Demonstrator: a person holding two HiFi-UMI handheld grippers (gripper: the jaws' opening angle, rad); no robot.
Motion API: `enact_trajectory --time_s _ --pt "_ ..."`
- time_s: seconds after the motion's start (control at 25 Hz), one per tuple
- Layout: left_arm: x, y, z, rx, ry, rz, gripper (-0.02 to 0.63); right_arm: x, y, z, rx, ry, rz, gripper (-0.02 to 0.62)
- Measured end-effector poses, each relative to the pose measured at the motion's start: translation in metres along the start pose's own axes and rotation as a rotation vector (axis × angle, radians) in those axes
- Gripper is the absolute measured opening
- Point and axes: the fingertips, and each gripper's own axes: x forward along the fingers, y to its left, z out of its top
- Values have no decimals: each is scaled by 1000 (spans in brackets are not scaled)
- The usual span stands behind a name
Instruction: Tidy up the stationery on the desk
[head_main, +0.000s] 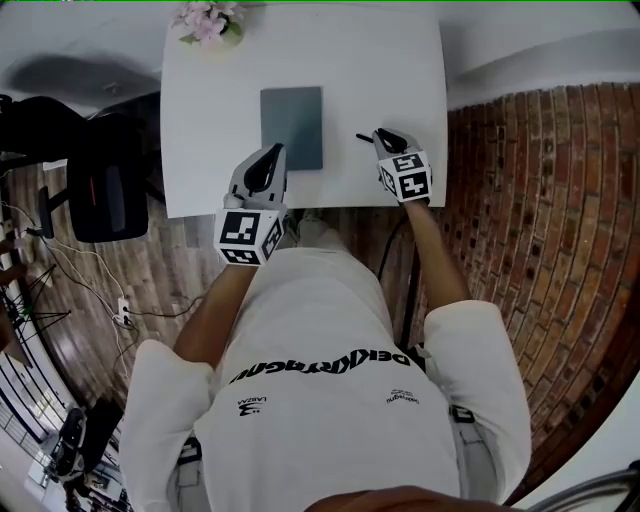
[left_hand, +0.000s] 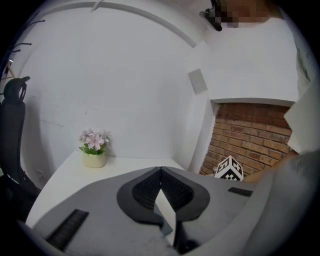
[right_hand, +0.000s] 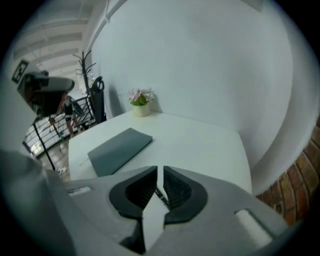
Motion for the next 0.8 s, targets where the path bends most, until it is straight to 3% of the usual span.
enact_trajectory --time_s 0.08,0.52,0.8 --pt "-7 -8 4 15 -12 -11 -2 2 1 -12 -115 57 15 52" --pt "-25 -14 8 36 -27 -14 -2 21 3 -71 -665 340 174 74" --pt "-29 -7 -4 34 -4 2 -2 31 1 -85 -733 436 256 72"
